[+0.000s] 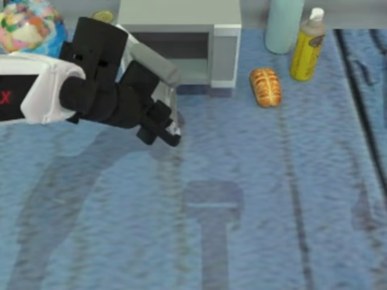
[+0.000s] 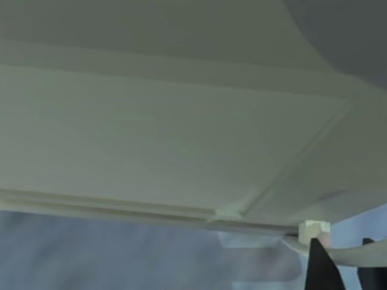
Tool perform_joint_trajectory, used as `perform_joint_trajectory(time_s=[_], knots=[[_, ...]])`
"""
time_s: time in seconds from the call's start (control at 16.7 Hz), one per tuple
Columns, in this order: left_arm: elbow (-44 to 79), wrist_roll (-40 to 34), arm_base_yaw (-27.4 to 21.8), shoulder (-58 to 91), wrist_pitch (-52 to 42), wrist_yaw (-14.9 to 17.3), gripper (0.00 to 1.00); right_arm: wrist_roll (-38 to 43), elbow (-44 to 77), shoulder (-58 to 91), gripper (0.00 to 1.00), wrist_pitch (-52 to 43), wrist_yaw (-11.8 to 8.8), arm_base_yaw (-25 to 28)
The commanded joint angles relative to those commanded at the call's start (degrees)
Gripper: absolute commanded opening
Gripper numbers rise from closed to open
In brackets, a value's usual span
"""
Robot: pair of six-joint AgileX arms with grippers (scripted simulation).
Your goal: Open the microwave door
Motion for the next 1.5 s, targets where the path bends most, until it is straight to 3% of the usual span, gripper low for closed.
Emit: perform_joint_trajectory(time_s=[1.08,1.5], knots=[[0.0,0.0,0.0,0.0,0.0,0.0,0.00,0.0,0.0,0.0,1.00,0.0,0.0,0.0],[-0.2,2.7,1.0,-0.4,-0.9,2.2,0.00,0.0,0.0,0.0,1.00,0.0,0.0,0.0]])
